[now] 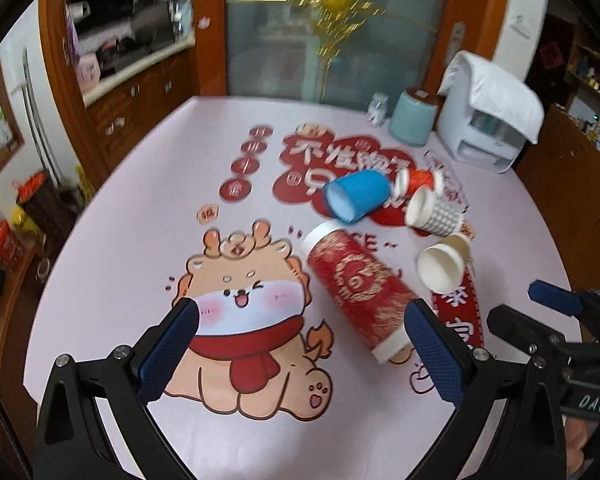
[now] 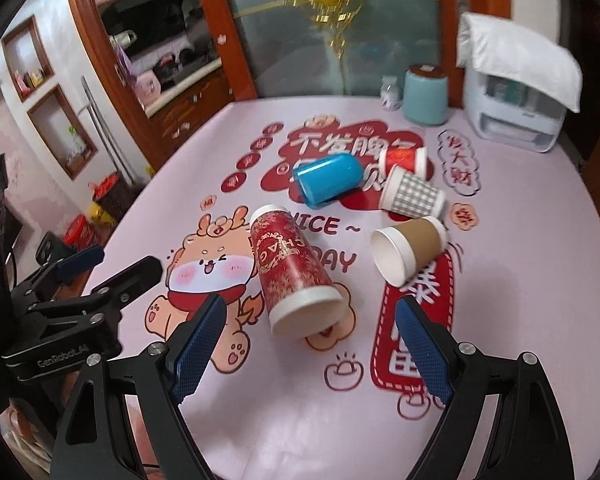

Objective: Flip cup upside down

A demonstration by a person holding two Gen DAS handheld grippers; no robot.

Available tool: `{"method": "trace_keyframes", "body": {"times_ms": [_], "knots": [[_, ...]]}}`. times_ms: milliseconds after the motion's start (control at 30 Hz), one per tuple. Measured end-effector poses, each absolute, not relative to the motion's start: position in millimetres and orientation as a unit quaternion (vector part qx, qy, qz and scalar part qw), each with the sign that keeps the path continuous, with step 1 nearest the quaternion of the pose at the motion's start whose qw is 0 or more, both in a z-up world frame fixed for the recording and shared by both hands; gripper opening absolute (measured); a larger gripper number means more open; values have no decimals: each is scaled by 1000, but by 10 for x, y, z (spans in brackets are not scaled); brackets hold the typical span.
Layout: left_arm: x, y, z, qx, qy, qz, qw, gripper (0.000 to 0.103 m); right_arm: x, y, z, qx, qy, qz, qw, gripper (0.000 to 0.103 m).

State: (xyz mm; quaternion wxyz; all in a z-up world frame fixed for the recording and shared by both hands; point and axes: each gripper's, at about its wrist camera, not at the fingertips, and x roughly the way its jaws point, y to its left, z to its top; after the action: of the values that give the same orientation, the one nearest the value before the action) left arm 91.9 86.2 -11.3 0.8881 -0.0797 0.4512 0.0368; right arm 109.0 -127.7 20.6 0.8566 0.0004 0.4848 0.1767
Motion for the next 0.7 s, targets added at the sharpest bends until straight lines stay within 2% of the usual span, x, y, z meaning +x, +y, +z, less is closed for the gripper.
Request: {"method": "trace_keyframes", "body": {"times_ms": [367,700], "knots": [[1369,1249,-839,-117,533,58,836,102,2094,-736,-563,-11,583,184,791,88],[1535,1464,-1081,-134,551,77,820,102,2446,-400,-1072,-30,636,199,745,88]]}}
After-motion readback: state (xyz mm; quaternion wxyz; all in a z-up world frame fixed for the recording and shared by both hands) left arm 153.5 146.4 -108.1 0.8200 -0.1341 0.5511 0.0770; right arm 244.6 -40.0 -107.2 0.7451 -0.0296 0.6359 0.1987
